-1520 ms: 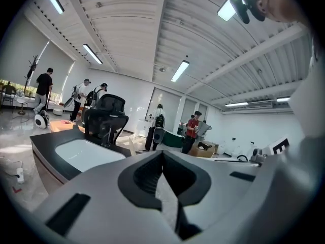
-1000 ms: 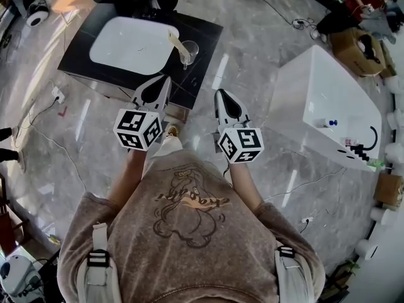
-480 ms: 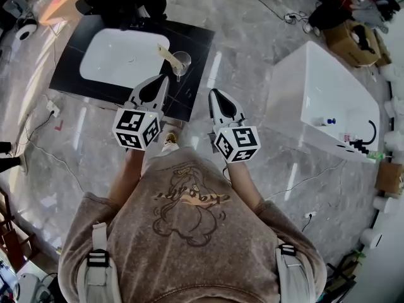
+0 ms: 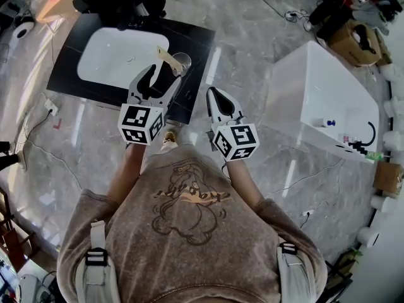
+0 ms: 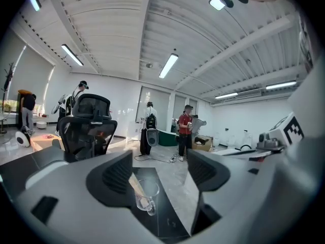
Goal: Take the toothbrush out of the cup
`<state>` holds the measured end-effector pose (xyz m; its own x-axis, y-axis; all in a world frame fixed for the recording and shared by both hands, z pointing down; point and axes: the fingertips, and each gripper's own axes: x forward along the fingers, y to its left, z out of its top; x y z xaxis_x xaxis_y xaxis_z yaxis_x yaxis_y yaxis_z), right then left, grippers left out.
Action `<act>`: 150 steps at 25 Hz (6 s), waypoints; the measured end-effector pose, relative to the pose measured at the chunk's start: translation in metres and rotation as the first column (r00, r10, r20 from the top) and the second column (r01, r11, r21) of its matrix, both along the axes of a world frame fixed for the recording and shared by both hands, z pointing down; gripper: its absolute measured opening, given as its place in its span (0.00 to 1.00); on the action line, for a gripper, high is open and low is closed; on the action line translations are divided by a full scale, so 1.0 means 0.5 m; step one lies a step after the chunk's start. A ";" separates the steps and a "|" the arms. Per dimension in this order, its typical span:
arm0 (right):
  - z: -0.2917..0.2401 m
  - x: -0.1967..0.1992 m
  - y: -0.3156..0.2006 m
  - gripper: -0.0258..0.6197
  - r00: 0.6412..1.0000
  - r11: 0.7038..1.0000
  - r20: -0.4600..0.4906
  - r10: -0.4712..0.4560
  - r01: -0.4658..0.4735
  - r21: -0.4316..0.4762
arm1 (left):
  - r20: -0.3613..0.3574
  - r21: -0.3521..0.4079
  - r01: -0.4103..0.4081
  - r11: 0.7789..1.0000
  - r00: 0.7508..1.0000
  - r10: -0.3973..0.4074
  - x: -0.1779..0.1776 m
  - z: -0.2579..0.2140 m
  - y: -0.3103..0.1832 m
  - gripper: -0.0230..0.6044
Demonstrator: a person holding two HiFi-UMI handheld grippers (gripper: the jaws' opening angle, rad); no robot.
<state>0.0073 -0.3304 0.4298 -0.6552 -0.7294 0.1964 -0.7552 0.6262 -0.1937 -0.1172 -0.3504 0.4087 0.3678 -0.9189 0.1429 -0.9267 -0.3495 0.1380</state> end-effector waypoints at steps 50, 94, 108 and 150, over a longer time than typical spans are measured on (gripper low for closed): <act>0.020 -0.004 -0.021 0.07 1.000 1.000 -0.023 0.007 -0.007 -0.024 | -0.049 -0.320 0.049 0.946 0.996 -0.068 -0.055 0.320 -0.222 0.40; 0.043 -0.014 -0.005 0.07 0.999 0.999 -0.022 -0.027 0.026 -0.046 | -0.136 -0.075 0.034 0.997 0.990 -0.044 -0.041 0.025 -0.120 0.17; 0.045 0.015 0.090 0.07 0.999 0.997 -0.011 -0.053 0.052 -0.050 | -0.159 -0.124 0.036 0.992 0.986 -0.055 -0.001 0.048 0.051 0.17; 0.035 0.008 0.442 0.07 0.995 0.994 0.024 -0.095 0.096 -0.053 | -0.105 -0.139 0.039 0.990 0.993 -0.053 0.026 0.034 0.512 0.17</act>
<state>0.0115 -0.1093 0.4475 -0.7260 -0.6518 0.2191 -0.6876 0.6835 -0.2451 -0.1041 -0.0943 0.4256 0.3458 -0.9098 0.2294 -0.9183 -0.2780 0.2818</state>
